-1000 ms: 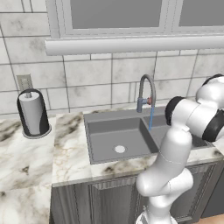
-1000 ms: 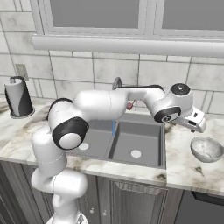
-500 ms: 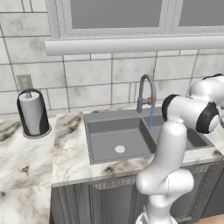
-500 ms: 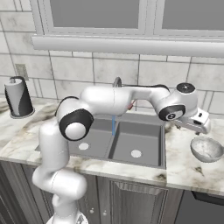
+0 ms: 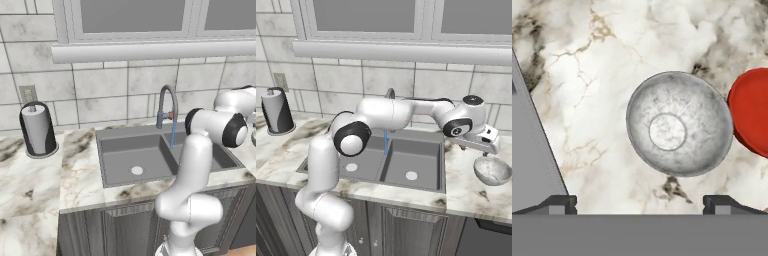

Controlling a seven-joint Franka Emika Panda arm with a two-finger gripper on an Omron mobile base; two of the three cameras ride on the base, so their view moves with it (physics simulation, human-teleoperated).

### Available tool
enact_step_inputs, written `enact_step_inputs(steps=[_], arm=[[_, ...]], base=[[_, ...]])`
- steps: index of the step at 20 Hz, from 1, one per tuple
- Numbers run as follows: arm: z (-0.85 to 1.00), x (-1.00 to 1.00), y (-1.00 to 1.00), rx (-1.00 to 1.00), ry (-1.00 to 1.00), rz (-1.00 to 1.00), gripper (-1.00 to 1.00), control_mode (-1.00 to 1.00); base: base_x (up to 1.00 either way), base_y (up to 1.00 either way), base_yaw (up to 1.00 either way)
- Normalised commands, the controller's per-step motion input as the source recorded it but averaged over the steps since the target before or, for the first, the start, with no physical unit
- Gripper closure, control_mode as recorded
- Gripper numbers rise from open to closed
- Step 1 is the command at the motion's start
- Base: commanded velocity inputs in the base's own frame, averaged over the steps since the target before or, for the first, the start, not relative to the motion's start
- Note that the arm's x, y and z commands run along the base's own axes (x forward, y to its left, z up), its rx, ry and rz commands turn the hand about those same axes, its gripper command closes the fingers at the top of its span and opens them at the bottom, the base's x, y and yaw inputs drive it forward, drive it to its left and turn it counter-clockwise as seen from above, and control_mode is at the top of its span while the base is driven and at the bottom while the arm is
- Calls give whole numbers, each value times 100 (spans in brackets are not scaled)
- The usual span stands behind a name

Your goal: Rinse each bowl for a few seconds and place them down in the sink or on the counter.

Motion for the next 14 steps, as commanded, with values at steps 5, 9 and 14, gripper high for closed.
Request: enact_step_inputs(steps=[5, 9, 14], arm=[[-22, 6, -11, 1, 0, 4, -100, -100], [-28, 5, -1, 0, 0, 5, -100, -100], [-29, 6, -1, 0, 0, 5, -100, -100]], base=[[0, 0, 0], [0, 0, 0], [0, 0, 0]])
